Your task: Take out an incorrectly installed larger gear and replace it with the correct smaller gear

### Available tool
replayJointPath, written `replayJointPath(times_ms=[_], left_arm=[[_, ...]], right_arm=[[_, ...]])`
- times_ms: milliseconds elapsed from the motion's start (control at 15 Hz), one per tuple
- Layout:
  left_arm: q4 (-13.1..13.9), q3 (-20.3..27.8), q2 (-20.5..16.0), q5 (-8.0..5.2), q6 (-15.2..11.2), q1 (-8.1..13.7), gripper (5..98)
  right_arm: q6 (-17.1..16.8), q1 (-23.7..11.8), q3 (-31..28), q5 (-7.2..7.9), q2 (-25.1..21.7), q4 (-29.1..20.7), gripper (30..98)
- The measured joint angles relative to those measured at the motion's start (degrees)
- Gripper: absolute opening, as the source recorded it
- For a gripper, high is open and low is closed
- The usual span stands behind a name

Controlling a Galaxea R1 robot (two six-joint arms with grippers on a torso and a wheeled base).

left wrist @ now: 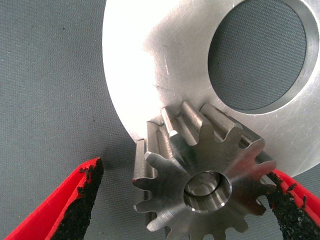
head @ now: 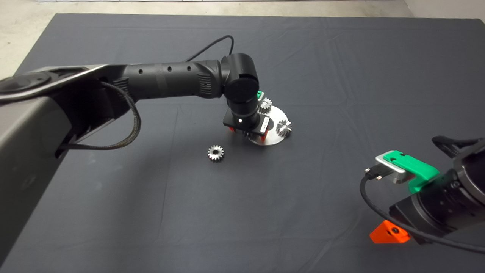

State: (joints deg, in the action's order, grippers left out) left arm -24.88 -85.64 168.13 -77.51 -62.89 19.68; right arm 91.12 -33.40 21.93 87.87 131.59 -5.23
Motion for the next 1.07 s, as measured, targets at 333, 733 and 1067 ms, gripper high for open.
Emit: replayJointPath(times_ms=[333,733,1067], left_arm=[[0.00,0.55,-0.02,0.00,-0.04,0.05,79.9],[-0.04,0.36,-0.02,0.15,-0.77,0.52,79.9],[-0.02,-0.33,-0.02,0.22,-1.33,0.52,79.9]], right_arm=[[-0.02,0.02,0.00,-0.02,0.00,0.00,97.6],[-0.04,-0.16,0.00,-0.02,0.00,0.00,97.6],[-0.04,-0.28,0.00,0.00,0.00,0.00,97.6]])
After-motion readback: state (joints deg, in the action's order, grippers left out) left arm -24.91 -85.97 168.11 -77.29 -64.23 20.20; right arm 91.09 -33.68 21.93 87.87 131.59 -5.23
